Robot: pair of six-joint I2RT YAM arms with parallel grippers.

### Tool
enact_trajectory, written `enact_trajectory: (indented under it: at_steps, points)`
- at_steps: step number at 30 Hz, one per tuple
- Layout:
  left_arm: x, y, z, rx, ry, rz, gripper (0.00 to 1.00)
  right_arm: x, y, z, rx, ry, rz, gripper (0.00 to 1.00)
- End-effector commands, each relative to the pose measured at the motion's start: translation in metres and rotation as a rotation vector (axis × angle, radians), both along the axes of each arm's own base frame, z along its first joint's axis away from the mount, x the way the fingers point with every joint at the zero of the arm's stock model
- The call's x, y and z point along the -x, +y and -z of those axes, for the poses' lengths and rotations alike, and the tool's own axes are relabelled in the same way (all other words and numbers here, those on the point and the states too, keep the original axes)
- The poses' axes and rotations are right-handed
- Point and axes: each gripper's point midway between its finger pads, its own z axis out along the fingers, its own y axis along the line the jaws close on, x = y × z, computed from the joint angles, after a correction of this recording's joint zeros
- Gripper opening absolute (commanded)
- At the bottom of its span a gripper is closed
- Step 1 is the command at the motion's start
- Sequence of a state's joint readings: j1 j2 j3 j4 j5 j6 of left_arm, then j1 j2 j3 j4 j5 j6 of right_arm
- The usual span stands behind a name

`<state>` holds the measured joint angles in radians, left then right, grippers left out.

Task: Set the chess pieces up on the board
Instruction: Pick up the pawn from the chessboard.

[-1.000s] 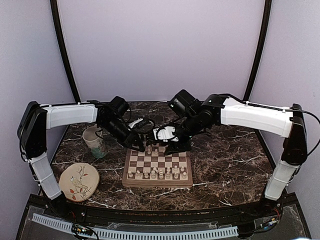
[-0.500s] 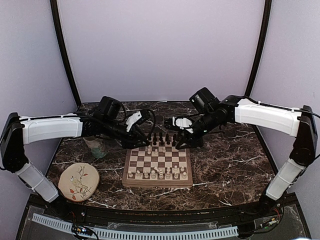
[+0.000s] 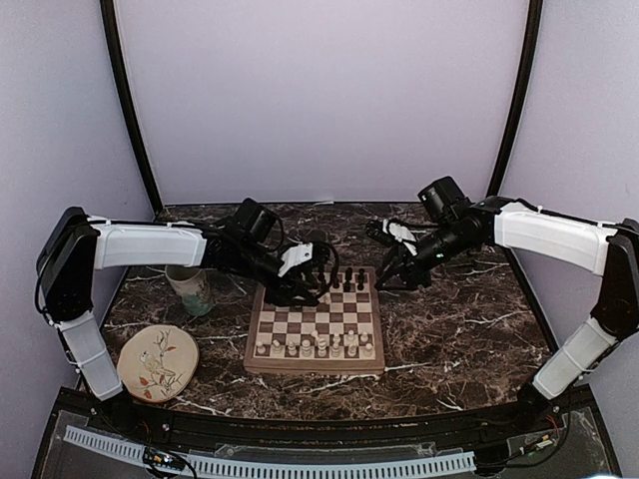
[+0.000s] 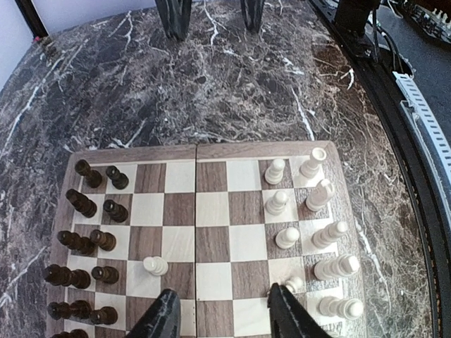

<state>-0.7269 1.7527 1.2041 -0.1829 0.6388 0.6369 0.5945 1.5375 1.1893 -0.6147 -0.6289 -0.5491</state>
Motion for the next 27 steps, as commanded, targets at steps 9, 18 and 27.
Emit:
enact_trajectory:
  at_steps: [9, 18, 27]
  points:
    - [0.021, -0.003, 0.031, -0.089, 0.089, 0.128, 0.45, 0.001, -0.001, -0.002, -0.087, 0.071, -0.013, 0.38]
    - [0.03, -0.004, 0.048, -0.141, 0.088, 0.154, 0.49, 0.002, 0.0, 0.001, -0.087, 0.093, -0.024, 0.38]
    - [0.036, -0.004, 0.059, -0.17, 0.081, 0.176, 0.47, 0.002, 0.0, 0.002, -0.087, 0.095, -0.019, 0.38]
